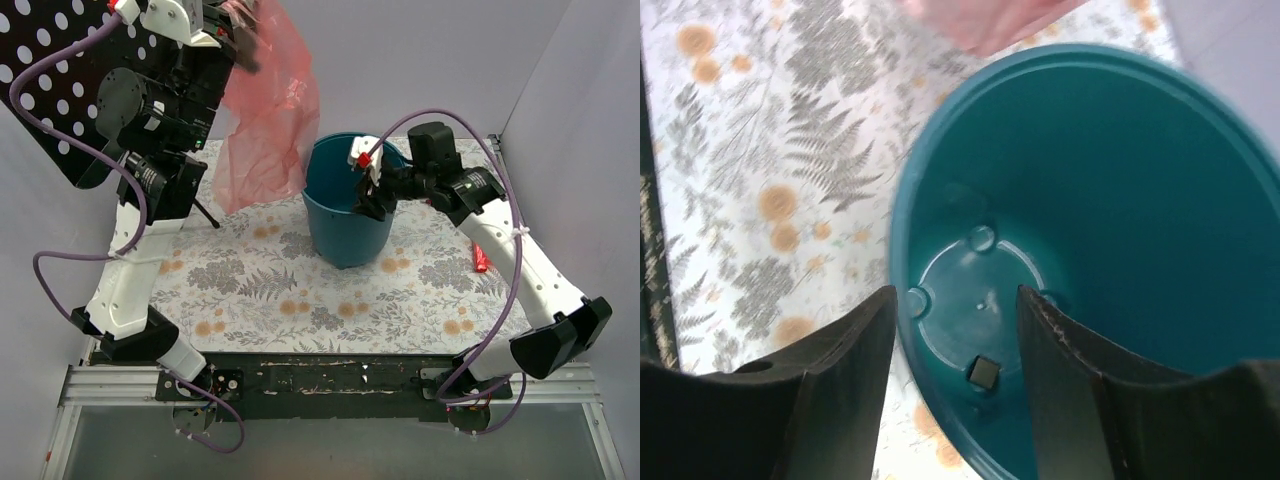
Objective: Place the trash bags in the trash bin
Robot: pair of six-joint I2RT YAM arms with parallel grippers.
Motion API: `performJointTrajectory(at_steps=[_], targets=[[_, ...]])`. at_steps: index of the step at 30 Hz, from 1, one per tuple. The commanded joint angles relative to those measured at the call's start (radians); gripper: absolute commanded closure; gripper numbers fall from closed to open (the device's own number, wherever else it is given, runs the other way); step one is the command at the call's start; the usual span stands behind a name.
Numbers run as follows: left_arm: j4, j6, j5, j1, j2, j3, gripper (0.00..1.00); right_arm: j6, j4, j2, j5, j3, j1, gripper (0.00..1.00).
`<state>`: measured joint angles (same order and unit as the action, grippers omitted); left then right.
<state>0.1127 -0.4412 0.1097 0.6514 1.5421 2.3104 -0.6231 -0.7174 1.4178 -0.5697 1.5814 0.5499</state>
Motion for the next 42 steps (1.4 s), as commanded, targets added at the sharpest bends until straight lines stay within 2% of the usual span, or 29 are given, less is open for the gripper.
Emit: performJointTrajectory(at_steps=[1,5,9,14,20,27,31,34,35,38,42], targets=[[0.015,-0.178,-0.096,0.017,0.021,0.069,1.00,0.196,0.226,-0.085,0.091,0.091,-0.037,0.41],[0.015,-0.273,-0.183,0.031,0.071,0.150,1.00,0.380,0.436,-0.137,0.238,0.072,-0.117,0.40],[-0.002,-0.310,-0.232,0.054,0.098,0.172,1.00,0.428,0.553,-0.126,0.370,0.078,-0.156,0.41],[-0.004,-0.361,-0.234,0.063,0.093,0.150,1.00,0.445,0.564,-0.079,0.350,0.146,-0.165,0.42],[-0.022,-0.343,-0.251,0.090,0.108,0.202,1.00,0.457,0.576,-0.076,0.324,0.166,-0.165,0.43],[-0.033,-0.334,-0.222,0.091,0.016,-0.057,1.00,0.467,0.602,-0.082,0.280,0.111,-0.165,0.43],[-0.005,-0.300,-0.188,0.091,-0.005,-0.143,1.00,0.485,0.622,-0.082,0.214,0.037,-0.165,0.44],[0.018,-0.255,-0.124,0.093,-0.020,-0.222,1.00,0.487,0.584,-0.056,0.148,-0.010,-0.165,0.47],[0.012,-0.234,-0.064,0.091,-0.030,-0.264,1.00,0.488,0.566,-0.040,0.133,-0.023,-0.165,0.48],[-0.057,-0.154,0.004,0.093,-0.056,-0.415,1.00,0.488,0.518,0.009,0.099,-0.047,-0.163,0.52],[-0.276,-0.073,0.114,0.083,-0.077,-0.603,1.00,0.485,0.458,0.114,0.047,-0.017,-0.163,0.54]])
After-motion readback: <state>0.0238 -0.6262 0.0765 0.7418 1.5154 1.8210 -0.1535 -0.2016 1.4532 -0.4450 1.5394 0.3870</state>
